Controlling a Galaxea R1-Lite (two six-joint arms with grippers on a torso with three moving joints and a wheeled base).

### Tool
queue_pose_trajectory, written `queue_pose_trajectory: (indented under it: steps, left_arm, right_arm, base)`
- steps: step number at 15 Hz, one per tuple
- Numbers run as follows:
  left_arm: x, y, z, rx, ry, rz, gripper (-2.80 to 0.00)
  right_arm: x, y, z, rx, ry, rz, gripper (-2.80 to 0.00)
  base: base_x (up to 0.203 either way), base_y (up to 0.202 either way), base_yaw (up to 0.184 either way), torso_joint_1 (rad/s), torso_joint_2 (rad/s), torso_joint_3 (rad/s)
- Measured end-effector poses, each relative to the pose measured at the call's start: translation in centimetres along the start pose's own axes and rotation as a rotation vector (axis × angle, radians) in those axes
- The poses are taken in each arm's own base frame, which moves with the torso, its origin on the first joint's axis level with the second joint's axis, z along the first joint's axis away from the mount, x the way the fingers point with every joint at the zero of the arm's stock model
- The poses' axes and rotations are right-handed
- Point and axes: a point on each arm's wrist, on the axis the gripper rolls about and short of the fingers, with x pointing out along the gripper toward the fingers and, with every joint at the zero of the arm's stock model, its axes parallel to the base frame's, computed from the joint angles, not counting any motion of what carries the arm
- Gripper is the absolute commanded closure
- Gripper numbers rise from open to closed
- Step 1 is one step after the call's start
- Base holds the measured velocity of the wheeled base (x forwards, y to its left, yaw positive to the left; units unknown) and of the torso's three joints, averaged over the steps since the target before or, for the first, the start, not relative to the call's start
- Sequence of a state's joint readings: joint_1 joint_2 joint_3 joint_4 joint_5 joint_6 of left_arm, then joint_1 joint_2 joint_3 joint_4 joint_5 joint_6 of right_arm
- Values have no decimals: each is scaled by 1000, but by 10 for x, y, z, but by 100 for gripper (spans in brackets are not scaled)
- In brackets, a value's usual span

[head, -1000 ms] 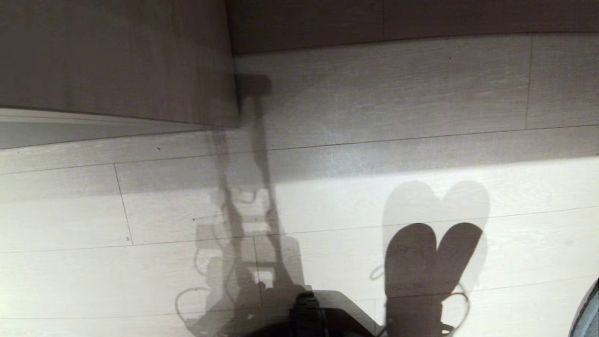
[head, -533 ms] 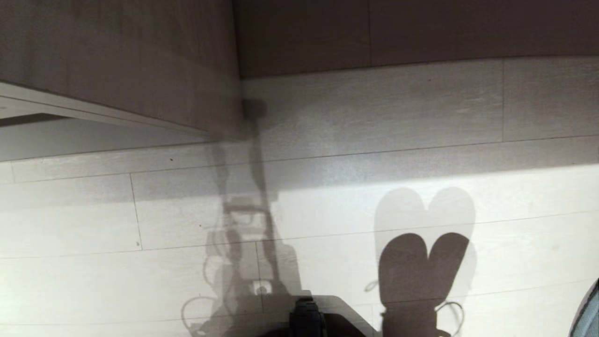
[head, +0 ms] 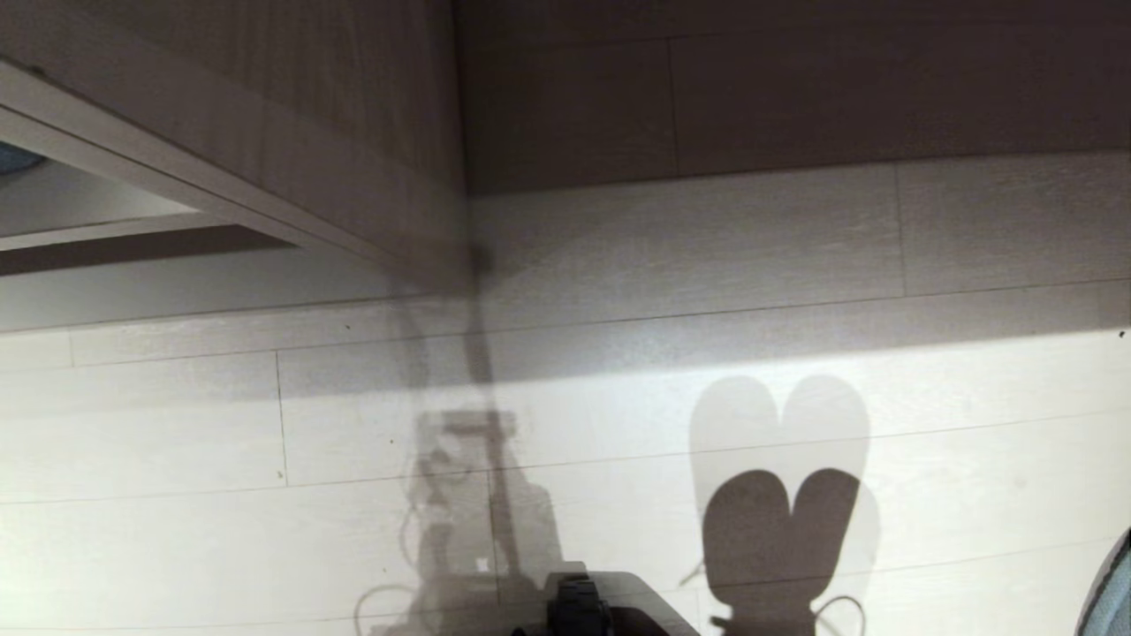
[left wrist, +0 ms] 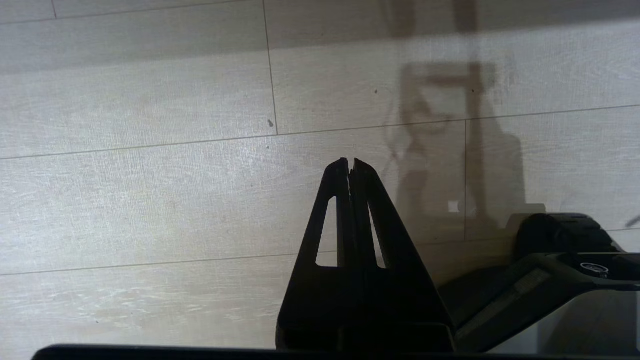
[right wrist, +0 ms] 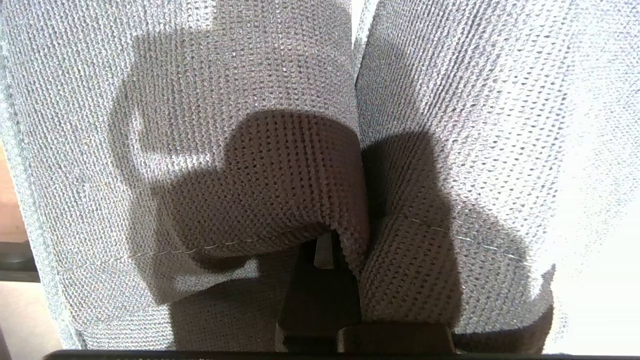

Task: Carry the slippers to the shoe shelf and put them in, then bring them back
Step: Place the slippers into the shoe cabinet

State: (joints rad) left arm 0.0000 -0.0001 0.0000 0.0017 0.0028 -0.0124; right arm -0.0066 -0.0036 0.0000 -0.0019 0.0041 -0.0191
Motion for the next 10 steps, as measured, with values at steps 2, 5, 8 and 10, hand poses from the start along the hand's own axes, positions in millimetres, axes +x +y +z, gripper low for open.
queue_pose_trajectory:
  steps: [2, 5, 8, 10]
  left_arm:
    - [0, 0, 0, -1, 0, 0, 0]
    - [0, 0, 0, -1, 0, 0, 0]
    - [0, 0, 0, 0, 0, 0, 0]
    - [0, 0, 0, 1, 0, 0, 0]
  right_arm:
    - [0, 0, 0, 1, 0, 0, 0]
    - [0, 0, 0, -7, 0, 0, 0]
    - [0, 0, 0, -10, 0, -1, 0]
    - [0, 0, 0, -11, 0, -1, 0]
  base:
    - [0, 0, 0, -2, 2, 207]
    - [0, 0, 0, 5, 2, 198]
    - [0, 0, 0, 5, 1, 202]
    - [0, 0, 0, 2, 4, 205]
